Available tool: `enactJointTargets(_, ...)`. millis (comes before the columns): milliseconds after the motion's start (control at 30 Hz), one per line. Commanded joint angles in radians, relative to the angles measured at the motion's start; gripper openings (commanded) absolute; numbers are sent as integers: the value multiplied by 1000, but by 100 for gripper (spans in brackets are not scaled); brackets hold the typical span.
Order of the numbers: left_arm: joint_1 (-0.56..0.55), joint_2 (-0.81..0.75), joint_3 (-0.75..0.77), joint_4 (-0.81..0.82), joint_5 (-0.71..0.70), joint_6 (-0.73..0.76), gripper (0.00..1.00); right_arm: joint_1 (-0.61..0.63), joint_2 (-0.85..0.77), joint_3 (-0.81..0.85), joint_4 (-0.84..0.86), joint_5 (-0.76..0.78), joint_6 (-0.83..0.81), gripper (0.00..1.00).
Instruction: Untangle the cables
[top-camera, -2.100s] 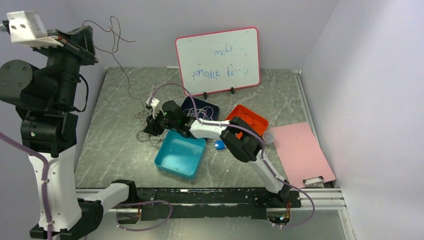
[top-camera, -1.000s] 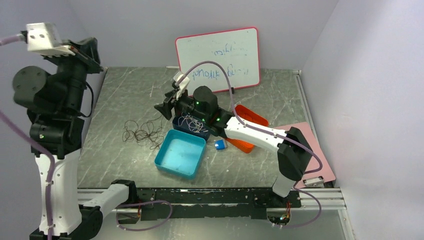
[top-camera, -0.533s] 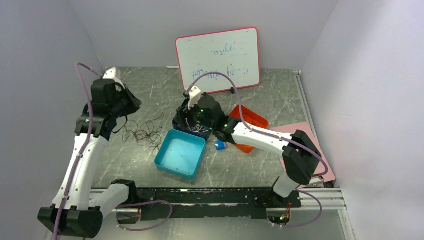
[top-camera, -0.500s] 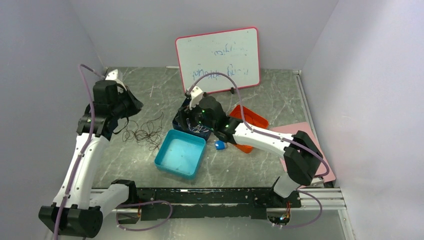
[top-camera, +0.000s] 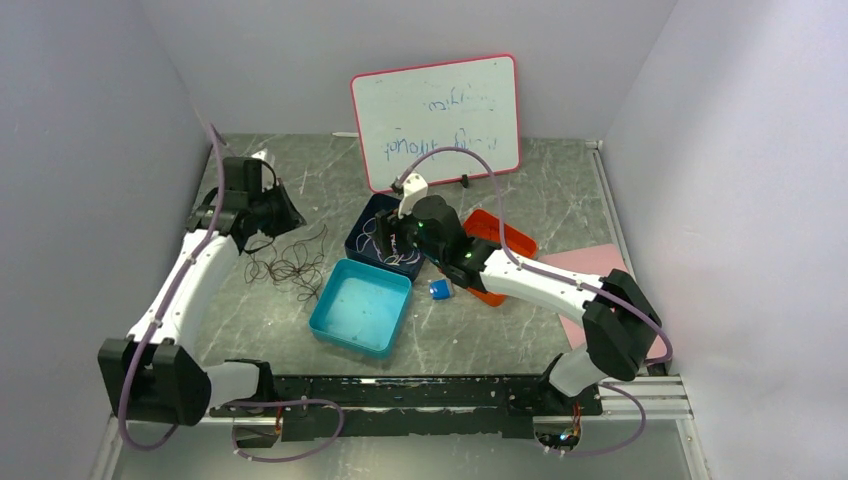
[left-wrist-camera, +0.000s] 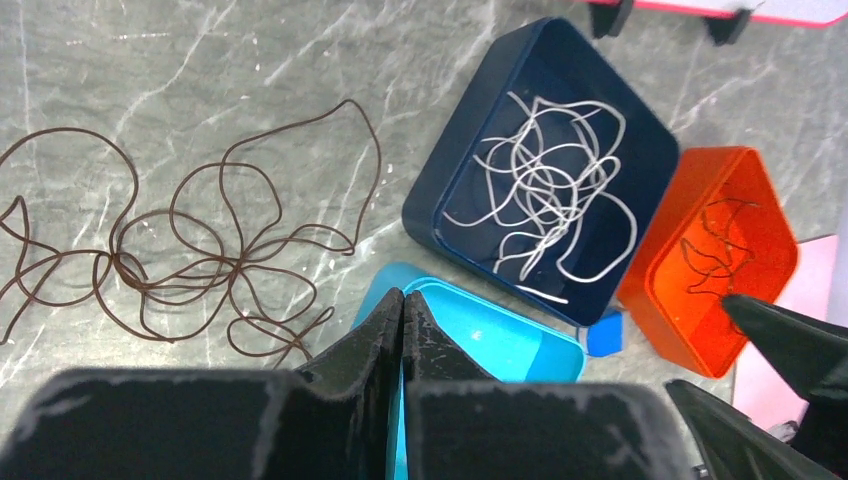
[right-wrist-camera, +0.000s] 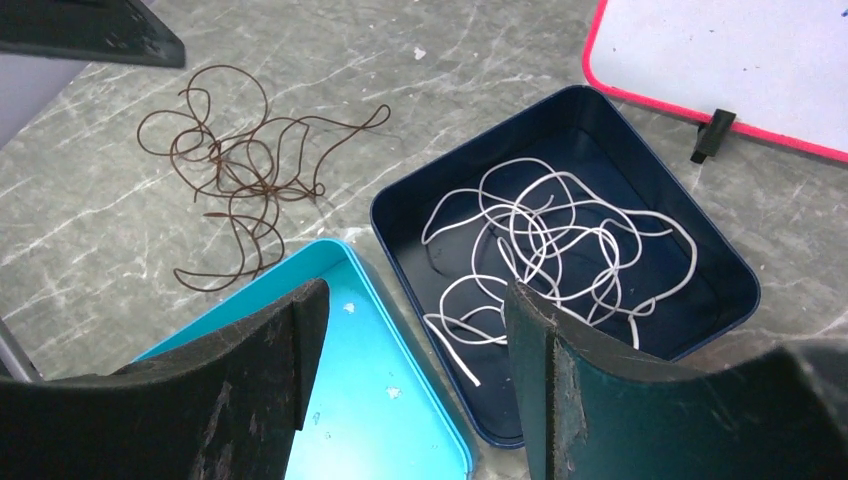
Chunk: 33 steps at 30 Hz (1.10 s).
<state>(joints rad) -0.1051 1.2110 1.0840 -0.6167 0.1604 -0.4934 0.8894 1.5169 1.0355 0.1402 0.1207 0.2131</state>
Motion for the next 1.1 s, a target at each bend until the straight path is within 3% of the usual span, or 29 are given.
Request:
enactJointTargets(0,-42,55,-21,36,-63,45,9,-8,-15,-17,-18,28,21,68)
enactJointTargets(200,-112,150,-18,100,-121,69,24,-9,3,-8,-32,19,23,68)
enactJointTargets(433,-170,277,30,88,-224,105,33,-11,-11,-17,-50,38,9,68)
enactJointTargets(633,-184,345,49,80,-314,159,36,-11,-22,-23,-55,34,8,68)
enactJointTargets(1067,-185,476,40,183,-263,187,36,-12,-26,-21,-61,23,6,68)
